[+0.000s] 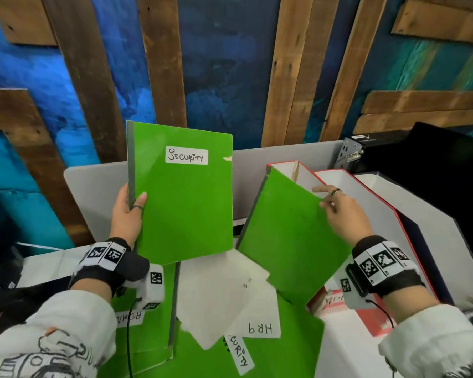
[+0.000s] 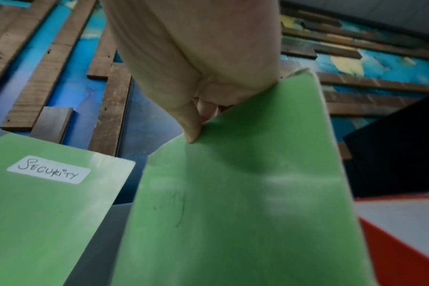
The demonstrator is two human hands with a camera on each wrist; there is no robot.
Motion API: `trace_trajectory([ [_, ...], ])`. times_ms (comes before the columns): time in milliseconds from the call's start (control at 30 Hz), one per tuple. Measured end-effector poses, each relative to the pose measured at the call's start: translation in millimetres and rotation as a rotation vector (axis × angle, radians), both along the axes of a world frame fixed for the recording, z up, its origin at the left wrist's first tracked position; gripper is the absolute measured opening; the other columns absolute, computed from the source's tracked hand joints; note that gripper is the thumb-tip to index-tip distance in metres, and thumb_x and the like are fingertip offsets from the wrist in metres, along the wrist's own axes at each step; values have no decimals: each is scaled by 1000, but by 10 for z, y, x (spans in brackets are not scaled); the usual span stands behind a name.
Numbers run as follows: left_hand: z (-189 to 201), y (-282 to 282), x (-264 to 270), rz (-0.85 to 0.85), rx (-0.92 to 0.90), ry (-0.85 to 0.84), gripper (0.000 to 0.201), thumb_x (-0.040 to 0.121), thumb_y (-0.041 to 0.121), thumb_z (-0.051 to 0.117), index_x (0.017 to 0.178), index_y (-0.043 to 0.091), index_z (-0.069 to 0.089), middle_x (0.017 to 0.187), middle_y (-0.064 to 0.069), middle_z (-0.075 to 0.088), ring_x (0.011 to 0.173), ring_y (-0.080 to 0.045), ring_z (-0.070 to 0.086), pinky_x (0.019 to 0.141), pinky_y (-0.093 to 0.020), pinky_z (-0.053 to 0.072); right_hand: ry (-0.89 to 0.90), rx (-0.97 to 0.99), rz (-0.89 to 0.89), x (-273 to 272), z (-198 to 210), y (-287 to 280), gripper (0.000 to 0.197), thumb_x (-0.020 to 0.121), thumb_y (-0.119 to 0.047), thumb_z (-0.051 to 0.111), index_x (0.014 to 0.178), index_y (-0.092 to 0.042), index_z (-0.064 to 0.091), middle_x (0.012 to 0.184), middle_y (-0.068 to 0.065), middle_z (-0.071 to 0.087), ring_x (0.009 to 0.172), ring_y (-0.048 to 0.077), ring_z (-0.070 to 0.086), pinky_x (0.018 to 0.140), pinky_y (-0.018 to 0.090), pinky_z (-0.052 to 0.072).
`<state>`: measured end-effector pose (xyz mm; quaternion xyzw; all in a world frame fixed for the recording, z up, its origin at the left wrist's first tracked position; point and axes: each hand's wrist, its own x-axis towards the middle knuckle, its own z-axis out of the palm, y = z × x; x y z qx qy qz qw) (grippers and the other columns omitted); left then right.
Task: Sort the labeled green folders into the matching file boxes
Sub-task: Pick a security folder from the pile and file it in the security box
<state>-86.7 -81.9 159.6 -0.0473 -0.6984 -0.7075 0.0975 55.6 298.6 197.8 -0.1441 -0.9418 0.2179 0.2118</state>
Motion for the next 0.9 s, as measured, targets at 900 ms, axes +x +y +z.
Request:
trace_trajectory([
  [900,235,140,268,-238,-3,-7,20,99,16,41,106,28,55,108,6,64,100,-13,60,88,-26,50,87,-121,345,-497,574,-543,41,89,-13,59,95,-50,43,75,-15,60,75,15,56,78,32,43],
])
